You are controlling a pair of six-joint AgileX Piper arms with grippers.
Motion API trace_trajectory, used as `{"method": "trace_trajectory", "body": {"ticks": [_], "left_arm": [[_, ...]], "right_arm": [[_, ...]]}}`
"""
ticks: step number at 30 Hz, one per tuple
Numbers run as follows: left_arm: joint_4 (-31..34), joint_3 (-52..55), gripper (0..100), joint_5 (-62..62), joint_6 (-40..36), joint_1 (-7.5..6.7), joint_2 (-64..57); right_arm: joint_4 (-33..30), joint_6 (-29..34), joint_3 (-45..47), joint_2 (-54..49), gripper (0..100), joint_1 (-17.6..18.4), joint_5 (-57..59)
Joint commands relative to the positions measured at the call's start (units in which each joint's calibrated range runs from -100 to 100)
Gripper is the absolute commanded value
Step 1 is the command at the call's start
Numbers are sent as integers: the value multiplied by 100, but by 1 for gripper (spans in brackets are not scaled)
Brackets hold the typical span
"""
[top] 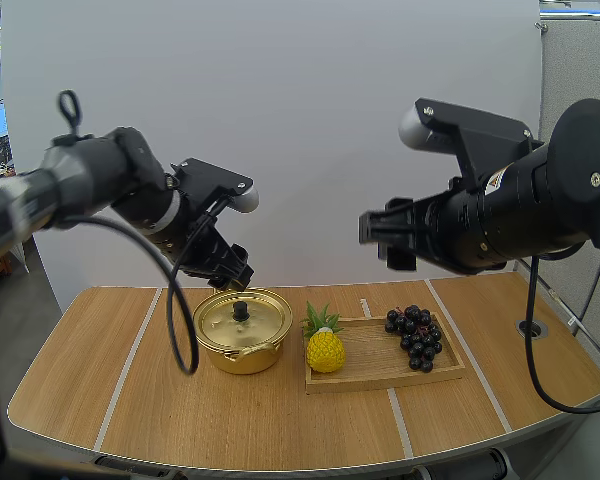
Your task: Open the pot, put the grape inside, and close it
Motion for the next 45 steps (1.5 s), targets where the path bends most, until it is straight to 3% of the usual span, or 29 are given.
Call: {"method": "trace_trajectory", "body": {"ticks": [1, 6, 21, 45], "left_arm": [[-115, -630, 100, -143, 101, -171, 1079], [-72, -932, 100, -210, 101, -314, 1646], [500, -1392, 100, -345, -21, -314, 2971], [562, -1392, 100, -226, -135, -314, 3341]], "right_arm": [[-30, -247, -32, -21, 100, -25, 144], [-112, -247, -32, -21, 100, -25, 144], [-303, -247, -32, -21, 100, -25, 144], [-303, -247, -32, -21, 100, -25, 144]]}}
